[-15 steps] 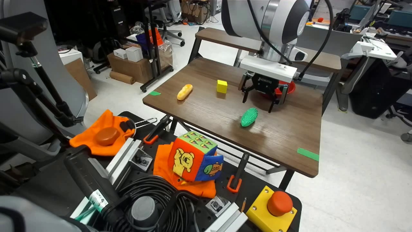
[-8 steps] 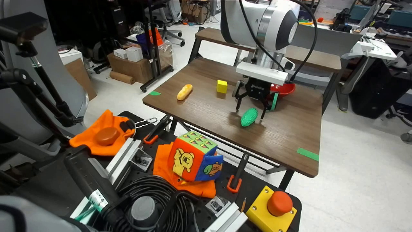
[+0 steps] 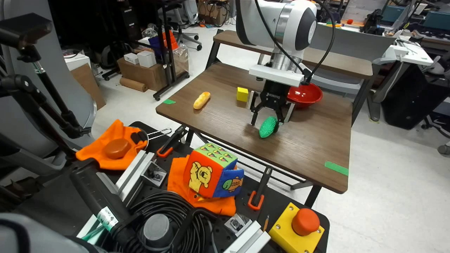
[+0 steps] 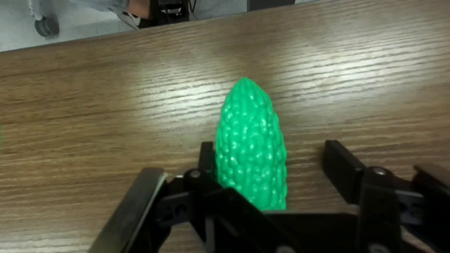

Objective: Put the green object in the red bowl

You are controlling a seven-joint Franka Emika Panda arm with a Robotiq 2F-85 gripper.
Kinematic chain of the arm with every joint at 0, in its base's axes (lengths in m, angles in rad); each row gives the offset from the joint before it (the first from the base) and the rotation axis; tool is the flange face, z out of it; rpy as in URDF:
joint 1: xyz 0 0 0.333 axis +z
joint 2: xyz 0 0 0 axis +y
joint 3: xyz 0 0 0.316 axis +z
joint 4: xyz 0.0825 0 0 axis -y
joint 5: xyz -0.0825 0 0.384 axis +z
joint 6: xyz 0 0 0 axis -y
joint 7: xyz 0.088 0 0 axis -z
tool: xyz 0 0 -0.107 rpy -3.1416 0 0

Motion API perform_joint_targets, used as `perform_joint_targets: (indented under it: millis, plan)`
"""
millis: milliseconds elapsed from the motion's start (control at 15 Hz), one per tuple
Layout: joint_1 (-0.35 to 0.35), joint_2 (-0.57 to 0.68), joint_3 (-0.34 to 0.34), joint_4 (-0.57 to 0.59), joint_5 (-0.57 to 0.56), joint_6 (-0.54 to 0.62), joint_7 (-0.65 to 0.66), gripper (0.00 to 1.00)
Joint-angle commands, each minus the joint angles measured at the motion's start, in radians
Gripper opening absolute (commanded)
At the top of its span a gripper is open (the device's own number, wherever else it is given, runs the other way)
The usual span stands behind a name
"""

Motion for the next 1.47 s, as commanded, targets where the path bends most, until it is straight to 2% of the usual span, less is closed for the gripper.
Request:
perform_joint_targets:
  millis: [0,267,733,1000,1200,1400]
  plan:
    - [0.019,-0.002,-0.015,0.021,-0.004,-0.016,0.059,0.49]
    - [0.016,-0.027,-0.01,0.023,0.001,-0.015,0.076,0.22]
    - [-0.002,-0.141,0.001,0.088,0.017,-0.067,0.044,0.22]
    - [-0.007,-0.105,-0.004,0.263,0.017,-0.12,0.06,0.22]
    - [-0.01,-0.023,-0.005,0.431,0.024,-0.211,0.076,0.22]
    - [-0.008,0.076,-0.012,0.588,0.014,-0.249,0.09,0.22]
